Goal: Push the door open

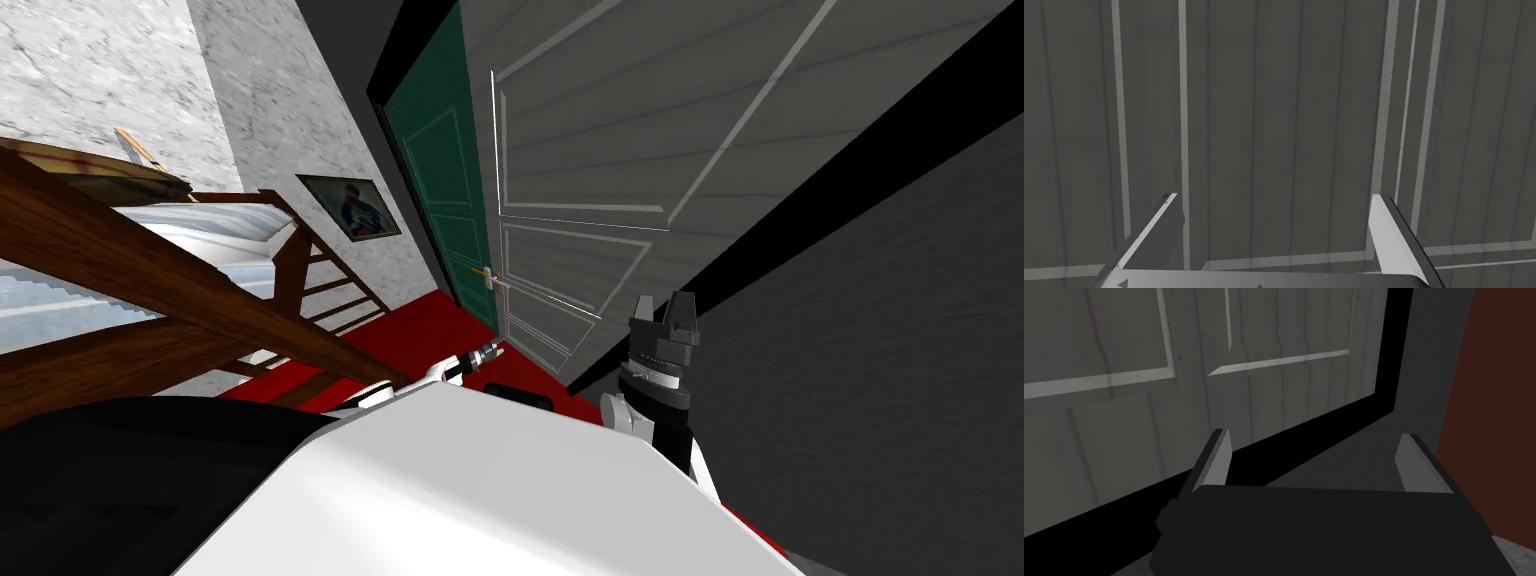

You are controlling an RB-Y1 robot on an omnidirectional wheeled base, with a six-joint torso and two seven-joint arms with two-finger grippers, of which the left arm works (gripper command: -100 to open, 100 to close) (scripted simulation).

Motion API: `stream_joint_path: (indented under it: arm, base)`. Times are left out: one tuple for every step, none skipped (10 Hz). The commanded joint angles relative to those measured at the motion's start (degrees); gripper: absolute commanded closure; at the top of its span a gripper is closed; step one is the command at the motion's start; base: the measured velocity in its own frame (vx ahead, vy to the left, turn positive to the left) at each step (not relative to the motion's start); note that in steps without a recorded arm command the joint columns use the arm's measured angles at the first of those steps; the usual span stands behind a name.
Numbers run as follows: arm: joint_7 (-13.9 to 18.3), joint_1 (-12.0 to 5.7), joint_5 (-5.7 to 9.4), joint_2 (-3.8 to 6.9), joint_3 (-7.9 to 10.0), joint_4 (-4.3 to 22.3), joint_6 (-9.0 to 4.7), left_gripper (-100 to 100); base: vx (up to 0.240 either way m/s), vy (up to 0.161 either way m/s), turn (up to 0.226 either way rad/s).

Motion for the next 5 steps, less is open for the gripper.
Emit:
stream_joint_path:
  arm:
    - [-0.6,0.10,0.01,-0.40,0.14,2.1,-1.31,-100]
    - [-1.1,1.34,-0.07,0.02,0.17,2.2,-1.58,-100]
    - [-1.4,2.17,-0.12,0.29,0.19,2.2,-1.77,-100]
    - [-1.9,3.42,-0.19,0.71,0.21,2.3,-2.04,-100]
    - [-2.4,4.66,-0.26,1.12,0.24,2.3,-2.32,-100]
  base:
    - [0.047,-0.010,-0.106]
    - [0.044,-0.019,-0.220]
    - [0.041,-0.024,-0.290]
    - [0.046,-0.030,-0.312]
    - [0.056,-0.033,-0.275]
